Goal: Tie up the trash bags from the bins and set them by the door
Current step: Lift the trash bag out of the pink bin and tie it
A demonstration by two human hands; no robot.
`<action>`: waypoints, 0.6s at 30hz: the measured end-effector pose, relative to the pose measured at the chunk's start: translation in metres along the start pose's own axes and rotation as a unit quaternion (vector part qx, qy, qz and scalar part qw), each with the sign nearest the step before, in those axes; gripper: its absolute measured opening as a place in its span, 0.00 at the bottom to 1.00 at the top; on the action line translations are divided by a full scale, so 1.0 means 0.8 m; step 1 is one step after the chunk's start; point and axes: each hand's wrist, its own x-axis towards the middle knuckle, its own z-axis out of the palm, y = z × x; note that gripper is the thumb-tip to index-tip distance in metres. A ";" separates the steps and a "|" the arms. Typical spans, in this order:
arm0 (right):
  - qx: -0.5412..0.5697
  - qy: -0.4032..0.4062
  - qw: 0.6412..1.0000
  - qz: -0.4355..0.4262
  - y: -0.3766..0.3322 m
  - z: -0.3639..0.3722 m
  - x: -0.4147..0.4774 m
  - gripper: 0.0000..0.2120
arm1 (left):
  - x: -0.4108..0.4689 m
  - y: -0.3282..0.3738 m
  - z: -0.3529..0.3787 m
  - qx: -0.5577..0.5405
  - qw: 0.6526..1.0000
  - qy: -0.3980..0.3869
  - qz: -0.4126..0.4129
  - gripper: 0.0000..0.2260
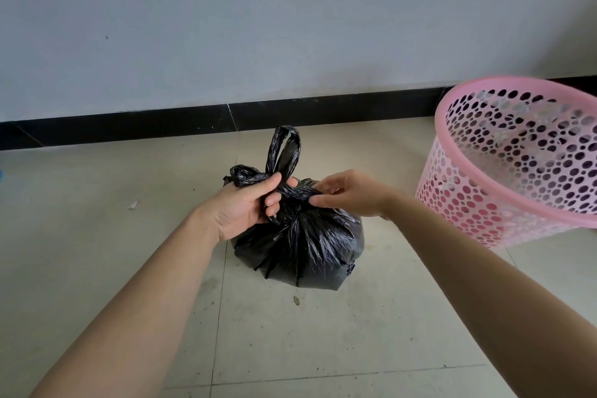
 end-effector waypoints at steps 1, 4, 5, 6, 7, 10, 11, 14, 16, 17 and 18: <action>0.048 -0.009 0.999 0.011 0.001 -0.006 -0.001 0.24 | 0.000 0.001 0.001 0.003 1.000 -0.005 -0.002 0.16; 0.245 0.062 0.967 -0.002 -0.013 -0.025 -0.003 0.30 | 0.000 0.009 0.005 0.018 1.000 -0.015 -0.018 0.15; 0.290 0.086 0.953 -0.006 -0.024 -0.030 -0.003 0.28 | 0.000 0.013 0.007 0.022 0.999 -0.017 -0.025 0.15; 0.312 0.097 0.945 -0.012 -0.036 -0.035 -0.003 0.26 | 0.000 0.015 0.010 0.025 0.999 -0.019 -0.030 0.15; 0.309 0.100 0.946 -0.022 -0.048 -0.039 -0.002 0.25 | 0.001 0.016 0.013 0.029 0.999 -0.020 -0.030 0.15; 0.216 0.113 0.967 -0.072 -0.076 -0.038 0.000 0.17 | 0.003 0.016 0.019 0.046 0.999 -0.011 -0.015 0.16; 0.199 0.126 0.968 -0.086 -0.079 -0.037 0.001 0.14 | 0.003 0.015 0.020 0.045 0.999 -0.004 -0.011 0.16; 0.208 0.151 0.960 -0.114 -0.075 -0.036 -0.005 0.09 | 0.003 0.012 0.014 -0.022 0.999 0.034 0.007 0.16; 0.241 0.146 0.952 -0.118 -0.062 -0.035 -0.014 0.06 | 0.003 0.011 0.008 -0.086 0.995 0.052 0.023 0.17; 0.261 0.139 0.949 -0.113 -0.054 -0.033 -0.017 0.05 | 0.002 0.011 0.006 -0.111 0.992 0.057 0.029 0.17; 0.279 0.126 0.946 -0.104 -0.047 -0.030 -0.021 0.04 | 0.001 0.010 0.006 -0.131 0.989 0.061 0.036 0.15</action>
